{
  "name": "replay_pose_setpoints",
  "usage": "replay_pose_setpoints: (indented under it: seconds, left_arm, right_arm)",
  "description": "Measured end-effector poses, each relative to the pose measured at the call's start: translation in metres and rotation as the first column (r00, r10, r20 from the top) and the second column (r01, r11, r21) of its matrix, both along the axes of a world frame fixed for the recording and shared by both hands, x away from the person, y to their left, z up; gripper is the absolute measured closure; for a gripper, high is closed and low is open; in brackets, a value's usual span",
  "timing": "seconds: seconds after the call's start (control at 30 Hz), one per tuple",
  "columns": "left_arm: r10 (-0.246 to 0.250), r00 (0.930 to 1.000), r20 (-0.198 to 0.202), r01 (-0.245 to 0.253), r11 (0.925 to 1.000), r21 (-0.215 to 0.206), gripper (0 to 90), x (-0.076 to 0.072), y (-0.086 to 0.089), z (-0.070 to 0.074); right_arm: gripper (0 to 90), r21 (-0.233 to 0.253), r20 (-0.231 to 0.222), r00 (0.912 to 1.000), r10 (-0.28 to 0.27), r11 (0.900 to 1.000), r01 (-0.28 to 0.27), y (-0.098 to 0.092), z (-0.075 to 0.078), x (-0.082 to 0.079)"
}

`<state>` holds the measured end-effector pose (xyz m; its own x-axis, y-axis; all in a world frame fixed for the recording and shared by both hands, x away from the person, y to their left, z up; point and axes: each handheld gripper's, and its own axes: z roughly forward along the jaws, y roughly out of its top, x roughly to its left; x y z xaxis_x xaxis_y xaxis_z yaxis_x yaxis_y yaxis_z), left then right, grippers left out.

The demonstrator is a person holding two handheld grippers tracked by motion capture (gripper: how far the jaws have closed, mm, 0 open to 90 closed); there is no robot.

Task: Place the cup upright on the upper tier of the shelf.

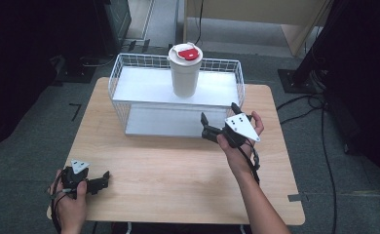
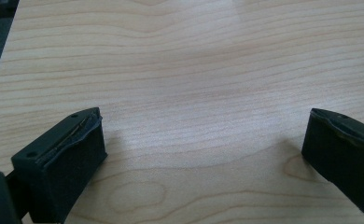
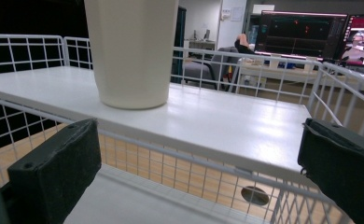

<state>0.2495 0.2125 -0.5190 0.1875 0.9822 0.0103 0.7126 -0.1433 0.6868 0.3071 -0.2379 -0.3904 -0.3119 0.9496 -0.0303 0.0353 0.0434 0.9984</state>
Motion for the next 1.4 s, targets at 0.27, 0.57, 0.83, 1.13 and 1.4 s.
replay_pose_setpoints:
  seconds: [0.27,0.57,0.83,1.13,1.4]
  left_arm:
    - [0.001,1.0,0.0,-0.001,1.0,-0.001,0.0,0.0,0.0,0.0]
    - [-0.001,1.0,-0.002,0.001,1.0,0.0,0.0,0.0,0.0,0.0]
    - [-0.001,1.0,-0.003,0.001,1.0,0.0,0.0,0.0,0.0,0.0]
    - [-0.001,1.0,-0.003,0.001,1.0,0.0,0.0,0.0,0.0,0.0]
    - [-0.001,1.0,-0.003,0.001,1.0,0.0,0.0,0.0,0.0,0.0]
  right_arm:
    - [0.0,-0.004,-0.016,0.9995,-0.028,1.0,0.028,-0.02,-0.016,-0.012]
    - [0.0,0.0,-0.042,0.9968,-0.068,0.998,0.068,-0.045,-0.032,-0.023]
    - [0.0,0.012,-0.064,0.9932,-0.098,0.995,0.099,-0.062,-0.044,-0.032]
    - [0.0,0.022,-0.107,0.9854,-0.132,0.991,0.136,-0.08,-0.065,-0.045]
    - [0.0,0.022,-0.143,0.9746,-0.172,0.984,0.177,-0.103,-0.078,-0.058]
